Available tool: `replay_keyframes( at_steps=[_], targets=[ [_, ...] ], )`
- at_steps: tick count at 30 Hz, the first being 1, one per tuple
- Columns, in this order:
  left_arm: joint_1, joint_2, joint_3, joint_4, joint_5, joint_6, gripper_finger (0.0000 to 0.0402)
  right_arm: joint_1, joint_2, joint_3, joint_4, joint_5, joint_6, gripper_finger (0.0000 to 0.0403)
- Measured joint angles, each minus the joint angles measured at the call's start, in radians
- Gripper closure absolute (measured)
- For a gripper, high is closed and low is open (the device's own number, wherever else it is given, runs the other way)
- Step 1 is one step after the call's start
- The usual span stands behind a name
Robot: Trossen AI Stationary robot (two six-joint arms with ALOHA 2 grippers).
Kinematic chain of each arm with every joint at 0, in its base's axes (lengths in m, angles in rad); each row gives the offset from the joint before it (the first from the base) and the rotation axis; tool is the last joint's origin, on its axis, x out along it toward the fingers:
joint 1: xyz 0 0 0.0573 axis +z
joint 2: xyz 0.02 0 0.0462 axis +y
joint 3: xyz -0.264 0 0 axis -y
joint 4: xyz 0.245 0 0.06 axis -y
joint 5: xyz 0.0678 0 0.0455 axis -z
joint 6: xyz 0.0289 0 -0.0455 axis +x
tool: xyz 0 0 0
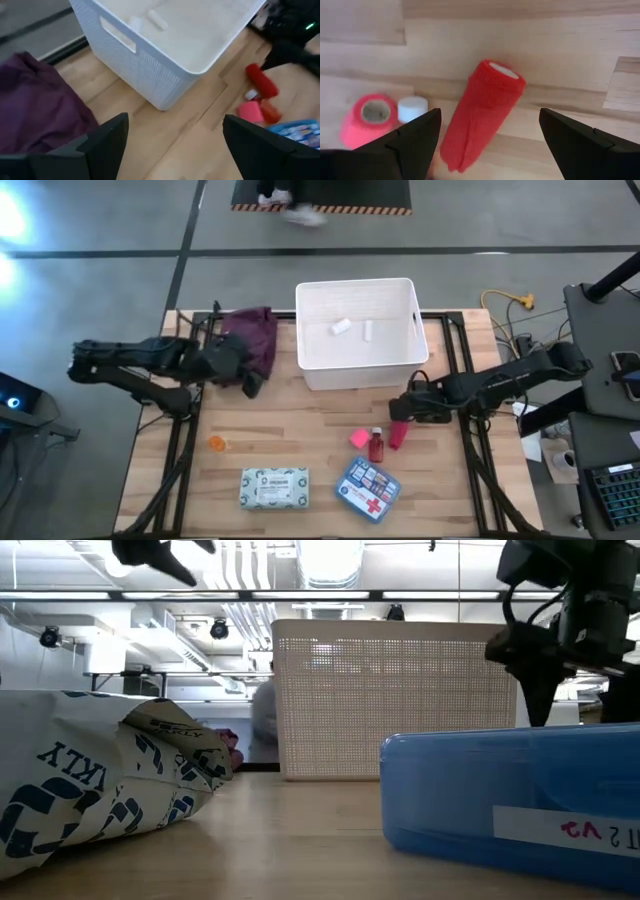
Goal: Pick & place medical supplies in basket/bin
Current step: Put the red bandage into the bin
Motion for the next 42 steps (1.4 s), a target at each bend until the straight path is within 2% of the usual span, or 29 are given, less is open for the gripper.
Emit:
replay_keyframes(
  at_steps=[4, 8, 18, 21, 25, 29, 32, 34, 38, 42],
  targets=[
    [0.000, -0.104, -0.106, 0.053, 0.000, -0.023, 0.0100, 0.024, 0.073, 0.005, 0.021, -0.012, 0.024, 0.0076],
    [0.000, -0.173, -0.162, 0.074, -0.006, -0.024, 0.0100, 0.036, 0.178, 0.035, 0.053, -0.012, 0.025, 0.0076],
    [0.000, -0.221, -0.160, 0.061, -0.029, 0.040, 0.0100, 0.077, 0.370, 0.112, 0.037, -0.003, 0.007, 0.0087],
    [0.000, -0.223, -0.157, 0.029, -0.029, 0.041, 0.0100, 0.108, 0.390, 0.131, 0.021, 0.012, 0.040, 0.0121],
    [0.000, -0.231, -0.161, -0.042, -0.019, 0.041, 0.0100, 0.150, 0.390, 0.169, 0.046, -0.023, 0.104, 0.0191],
    [0.000, -0.239, -0.161, -0.093, -0.005, 0.041, 0.0100, 0.200, 0.359, 0.209, 0.034, -0.002, 0.133, 0.0261],
    [-0.006, -0.244, -0.162, -0.123, 0.028, 0.042, 0.0100, 0.263, 0.334, 0.260, 0.025, 0.098, 0.186, 0.0301],
    [-0.015, -0.249, -0.163, -0.145, 0.040, 0.041, 0.0100, 0.302, 0.319, 0.312, 0.032, 0.204, 0.185, 0.0315],
    [-0.049, -0.254, -0.177, -0.146, 0.085, 0.041, 0.0100, 0.375, 0.313, 0.481, 0.023, 0.531, 0.000, 0.0322],
    [-0.092, -0.255, -0.182, -0.140, 0.092, 0.033, 0.0100, 0.372, 0.311, 0.671, -0.148, 0.845, -0.099, 0.0318]
  ],
)
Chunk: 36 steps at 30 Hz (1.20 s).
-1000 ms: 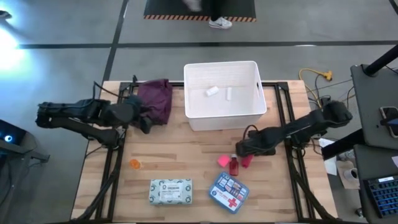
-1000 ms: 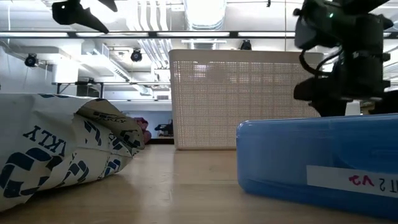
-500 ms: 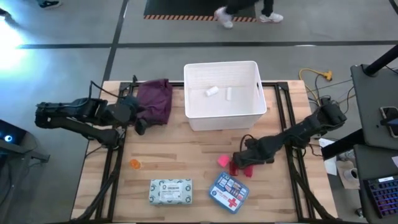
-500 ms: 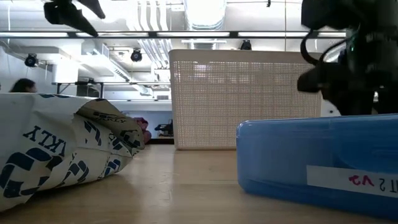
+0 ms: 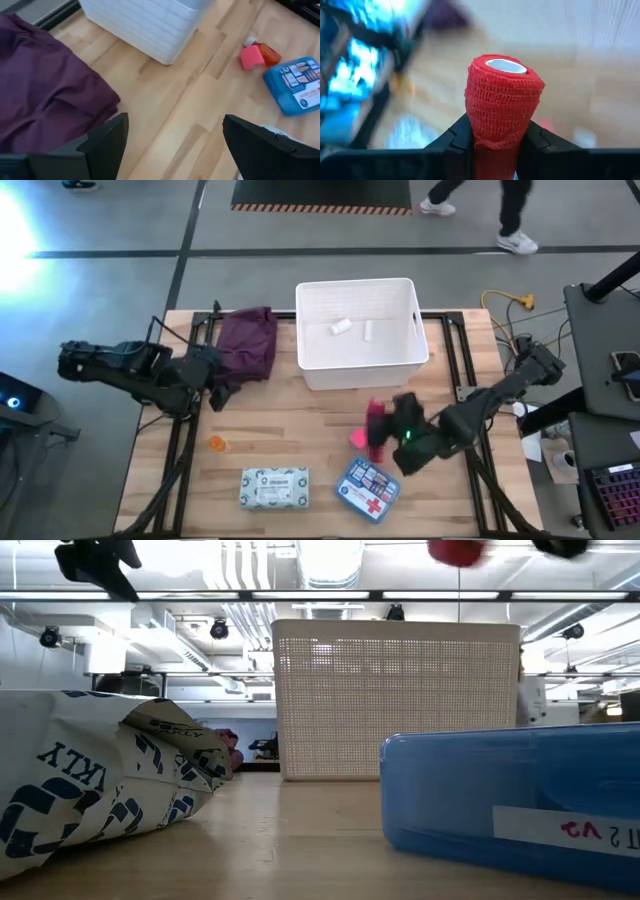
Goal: Pick & place medical supplies in basket/bin
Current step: Put the red bandage into the bin, then put the pill bottle into the bin
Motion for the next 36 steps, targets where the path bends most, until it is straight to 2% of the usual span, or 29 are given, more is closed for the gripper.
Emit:
replay_keyframes(
  at_steps=[4, 7, 12, 17, 22, 27, 33, 36],
  targets=[
    [-0.017, 0.007, 0.000, 0.030, -0.001, -0.025, 0.0100, -0.077, 0.000, 0.189, -0.268, 0.291, -0.096, 0.0313],
    [-0.019, 0.014, -0.002, 0.041, -0.001, -0.027, 0.0100, -0.178, -0.001, 0.310, -0.413, 0.359, -0.175, 0.0305],
    [-0.018, 0.033, -0.014, 0.045, -0.002, -0.054, 0.0100, -0.419, 0.005, 0.424, -0.421, 0.233, -0.521, 0.0268],
    [-0.018, 0.060, -0.054, 0.045, -0.001, -0.160, 0.0100, -0.644, 0.016, 0.432, -0.299, 0.131, -0.863, 0.0208],
    [-0.019, 0.089, -0.103, 0.041, 0.067, -0.234, 0.0100, -0.813, 0.015, 0.396, -0.193, -0.025, -1.017, 0.0147],
    [-0.019, 0.090, -0.121, 0.019, 0.102, -0.302, 0.0100, -0.885, 0.016, 0.342, -0.109, -0.199, -1.187, 0.0107],
    [-0.024, 0.085, -0.087, -0.172, 0.167, -0.430, 0.0100, -0.852, 0.016, 0.303, -0.027, -0.223, -1.344, 0.0084],
    [-0.032, 0.100, -0.103, -0.255, 0.235, -0.455, 0.0100, -0.845, 0.020, 0.302, -0.003, -0.305, -1.413, 0.0081]
  ],
)
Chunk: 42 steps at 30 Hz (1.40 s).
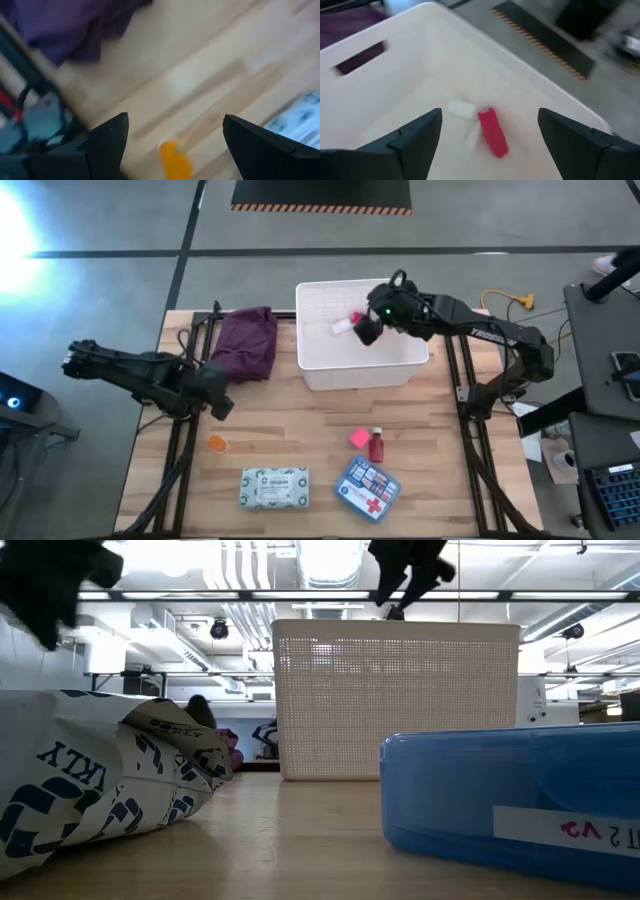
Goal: Pick & place medical supplies in basket/bin
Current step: Put the pill bottle into the bin
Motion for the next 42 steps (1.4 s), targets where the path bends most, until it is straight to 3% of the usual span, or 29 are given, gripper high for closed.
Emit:
replay_keyframes(
  at_steps=[3, 6, 12, 21, 25, 30, 34, 42],
  targets=[
    [0.000, 0.042, -0.044, -0.013, 0.179, 0.063, 0.0100, -0.005, 0.004, 0.000, 0.008, -0.164, -0.024, 0.0083],
    [-0.001, 0.106, -0.085, -0.013, 0.313, 0.160, 0.0100, -0.003, 0.006, 0.000, 0.021, -0.212, -0.043, 0.0092],
    [-0.062, 0.207, -0.099, 0.013, 0.243, 0.374, 0.0100, 0.008, 0.006, 0.000, 0.028, -0.201, -0.076, 0.0103],
    [-0.303, 0.253, -0.073, 0.123, 0.136, 0.589, 0.0100, 0.021, 0.006, 0.006, 0.025, -0.186, -0.084, 0.0092],
    [-0.376, 0.294, -0.099, 0.124, 0.174, 0.593, 0.0100, 0.021, 0.006, 0.006, 0.025, -0.185, -0.084, 0.0094],
    [-0.393, 0.323, -0.131, 0.194, 0.155, 0.568, 0.0100, 0.021, 0.006, 0.006, 0.025, -0.185, -0.079, 0.0096],
    [-0.393, 0.295, -0.211, 0.282, 0.141, 0.566, 0.0100, 0.021, 0.006, 0.006, 0.025, -0.184, -0.053, 0.0093],
    [-0.393, 0.192, -0.329, 0.299, 0.153, 0.529, 0.0100, 0.034, 0.006, 0.006, 0.017, -0.184, -0.002, 0.0096]
  ],
)
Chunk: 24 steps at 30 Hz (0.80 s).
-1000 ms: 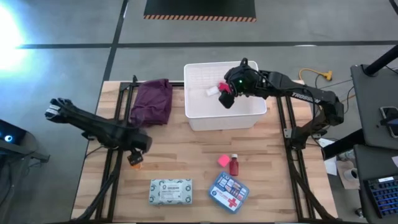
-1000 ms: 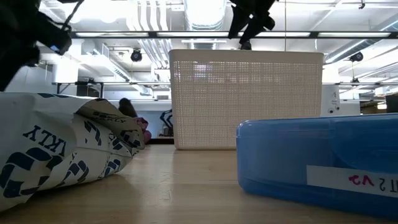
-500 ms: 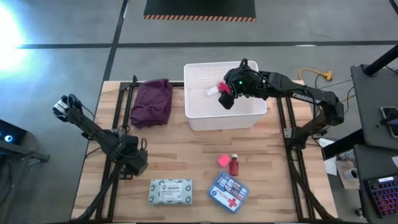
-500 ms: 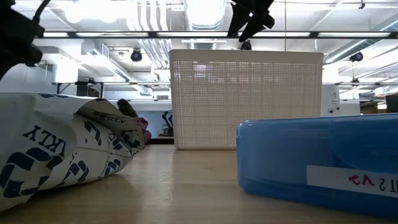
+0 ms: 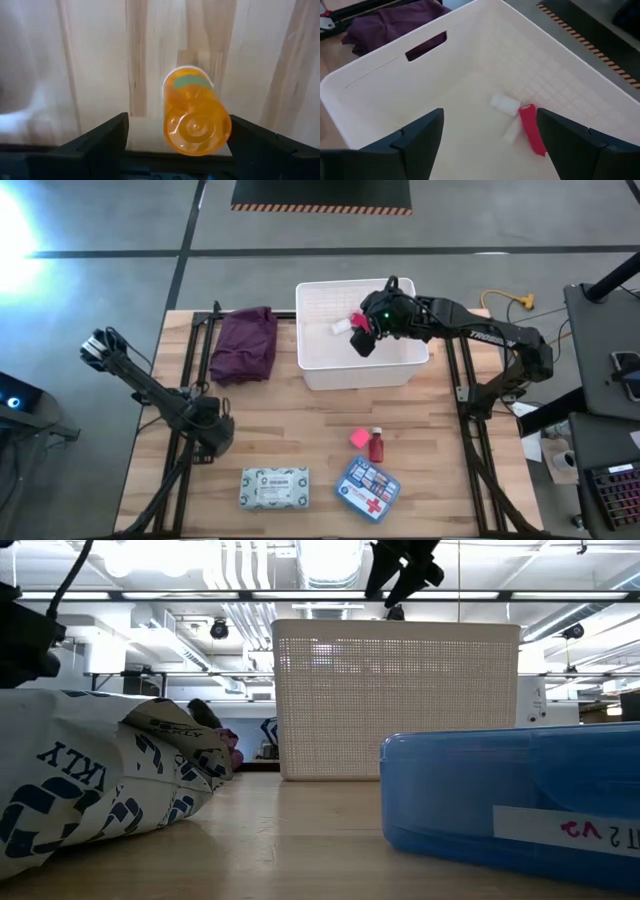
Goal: Pick & place medical supplies in basket/bin
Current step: Put the pill bottle into the bin
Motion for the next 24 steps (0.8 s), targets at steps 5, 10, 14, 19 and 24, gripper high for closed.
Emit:
replay_keyframes(
  at_steps=[5, 10, 14, 19, 24],
  targets=[
    [0.000, -0.062, -0.052, 0.032, 0.014, 0.000, 0.0100, 0.005, 0.000, 0.000, 0.000, 0.000, 0.033, 0.0096],
    [0.001, -0.127, -0.101, 0.143, 0.015, 0.002, 0.0112, 0.005, 0.000, 0.000, 0.000, 0.000, 0.053, 0.0102],
    [0.002, -0.160, -0.131, 0.157, 0.020, 0.002, 0.0139, 0.005, 0.000, 0.000, 0.000, 0.000, 0.065, 0.0105],
    [0.002, -0.176, -0.139, 0.157, 0.048, 0.002, 0.0179, 0.005, 0.000, -0.001, 0.000, 0.000, 0.065, 0.0106],
    [0.002, -0.174, -0.104, 0.160, 0.048, -0.020, 0.0227, 0.004, 0.000, -0.004, -0.002, 0.000, 0.064, 0.0106]
  ],
)
